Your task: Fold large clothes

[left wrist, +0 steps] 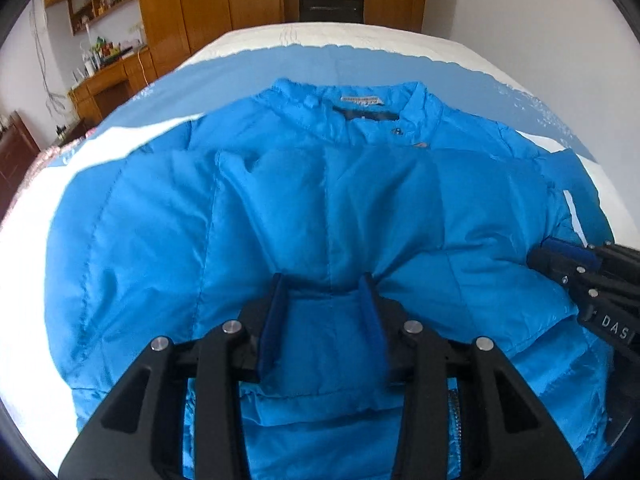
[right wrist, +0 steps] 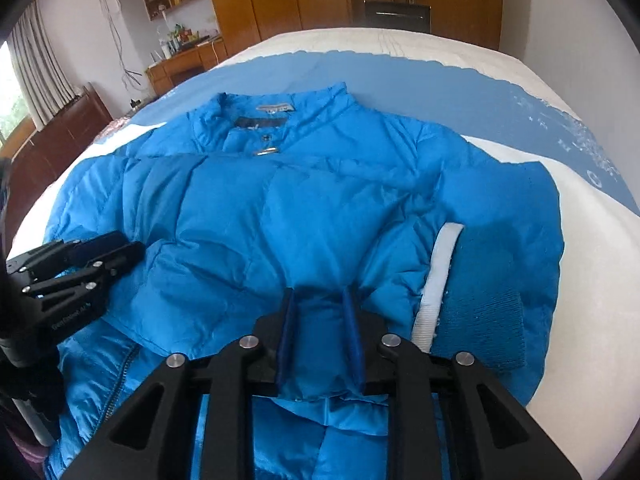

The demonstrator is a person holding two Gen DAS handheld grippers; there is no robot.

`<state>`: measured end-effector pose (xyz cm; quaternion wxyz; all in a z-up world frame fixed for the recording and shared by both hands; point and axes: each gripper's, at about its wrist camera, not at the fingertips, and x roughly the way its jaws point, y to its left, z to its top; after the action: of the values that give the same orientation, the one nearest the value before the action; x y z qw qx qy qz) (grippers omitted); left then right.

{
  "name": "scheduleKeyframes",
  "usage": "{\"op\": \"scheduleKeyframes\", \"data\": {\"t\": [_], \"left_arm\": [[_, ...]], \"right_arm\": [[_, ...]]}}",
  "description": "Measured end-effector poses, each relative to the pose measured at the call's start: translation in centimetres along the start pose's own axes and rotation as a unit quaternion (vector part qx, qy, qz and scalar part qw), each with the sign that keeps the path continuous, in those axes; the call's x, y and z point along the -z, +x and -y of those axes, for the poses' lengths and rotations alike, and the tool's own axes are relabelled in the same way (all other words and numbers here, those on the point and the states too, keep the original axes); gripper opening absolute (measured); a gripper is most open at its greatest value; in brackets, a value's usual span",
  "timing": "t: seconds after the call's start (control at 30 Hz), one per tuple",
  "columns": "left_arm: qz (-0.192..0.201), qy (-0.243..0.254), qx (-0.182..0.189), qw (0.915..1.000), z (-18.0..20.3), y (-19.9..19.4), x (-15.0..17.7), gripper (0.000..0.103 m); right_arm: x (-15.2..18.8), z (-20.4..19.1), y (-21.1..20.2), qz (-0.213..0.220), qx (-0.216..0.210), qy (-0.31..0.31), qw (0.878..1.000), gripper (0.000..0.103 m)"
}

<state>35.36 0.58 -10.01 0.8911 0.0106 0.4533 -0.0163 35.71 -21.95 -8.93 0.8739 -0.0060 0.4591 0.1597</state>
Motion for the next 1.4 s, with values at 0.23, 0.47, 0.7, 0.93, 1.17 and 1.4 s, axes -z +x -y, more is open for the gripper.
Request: {"op": "scheduleKeyframes", "data": {"t": [0.23, 0.47, 0.7, 0.93, 1.17, 1.4], "left_arm": [[-0.011, -0.013, -0.002, 0.9999, -0.3, -0.9, -0.1, 0.038], [0.056, -0.015, 0.012, 0.9983, -5.0, -12.9, 4.5, 0.066], [0.019, -0.058, -0.024, 0.9979, -10.2, -18.5, 15.8, 0.068], [-0.017, -0.111, -0.007, 0.9936, -11.5, -20.3, 23.9, 0.072], [-0.032, -0.162, 0.048, 0.9851, -11.5, -19.8, 27.9, 0.073], [-0.021, -0.179, 0.077, 0.9805, -10.9, -19.0, 27.7, 0.071]], "right_arm": [[-0.3, 0.8, -1.1, -0.001, -0.034, 0.03, 0.999, 0.023], [4.7, 3.1, -12.5, 0.04, -0.108, -0.005, 0.993, 0.038], [16.2, 5.4, -17.9, -0.004, -0.117, 0.005, 0.993, 0.051], [23.2, 5.4, -20.1, -0.024, -0.133, 0.037, 0.99, 0.055], [26.9, 5.4, -18.9, -0.055, -0.166, 0.079, 0.981, 0.056], [27.1, 4.4, -18.0, -0.04, -0.18, 0.079, 0.98, 0.054]]}}
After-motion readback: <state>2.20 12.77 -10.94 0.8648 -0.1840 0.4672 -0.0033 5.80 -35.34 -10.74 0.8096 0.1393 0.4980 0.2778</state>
